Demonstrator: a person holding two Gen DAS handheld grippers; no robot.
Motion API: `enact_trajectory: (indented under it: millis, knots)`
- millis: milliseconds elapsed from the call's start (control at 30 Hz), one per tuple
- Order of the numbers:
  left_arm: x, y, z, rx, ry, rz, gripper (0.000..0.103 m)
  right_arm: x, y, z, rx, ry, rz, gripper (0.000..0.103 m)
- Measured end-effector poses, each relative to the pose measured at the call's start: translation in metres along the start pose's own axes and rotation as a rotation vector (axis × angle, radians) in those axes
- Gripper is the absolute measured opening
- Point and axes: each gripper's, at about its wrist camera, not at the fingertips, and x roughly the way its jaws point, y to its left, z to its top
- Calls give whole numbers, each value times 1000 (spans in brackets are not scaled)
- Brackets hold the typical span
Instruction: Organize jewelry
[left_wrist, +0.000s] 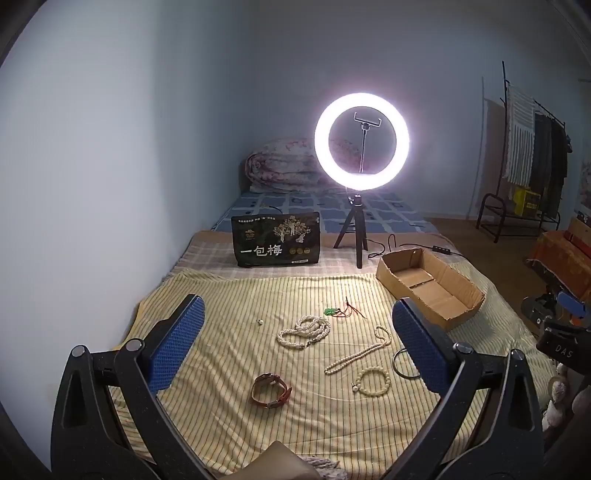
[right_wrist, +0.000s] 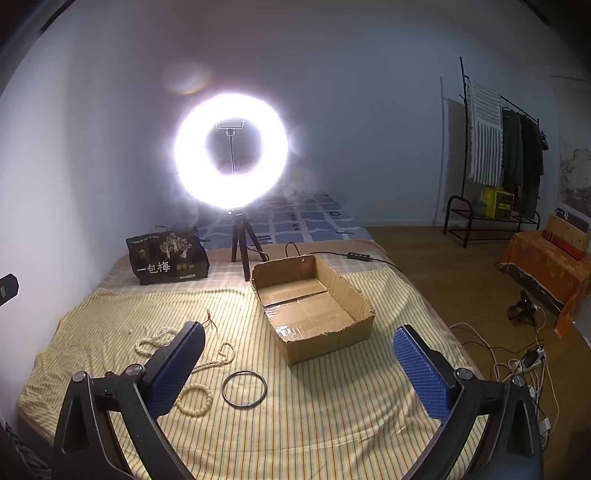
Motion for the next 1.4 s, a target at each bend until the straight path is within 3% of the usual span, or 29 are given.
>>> enact_trajectory:
  millis: [1400]
  knots:
    - [-2, -1, 0, -2, -2, -4, 103, 2, 1, -3, -4, 16, 7, 103]
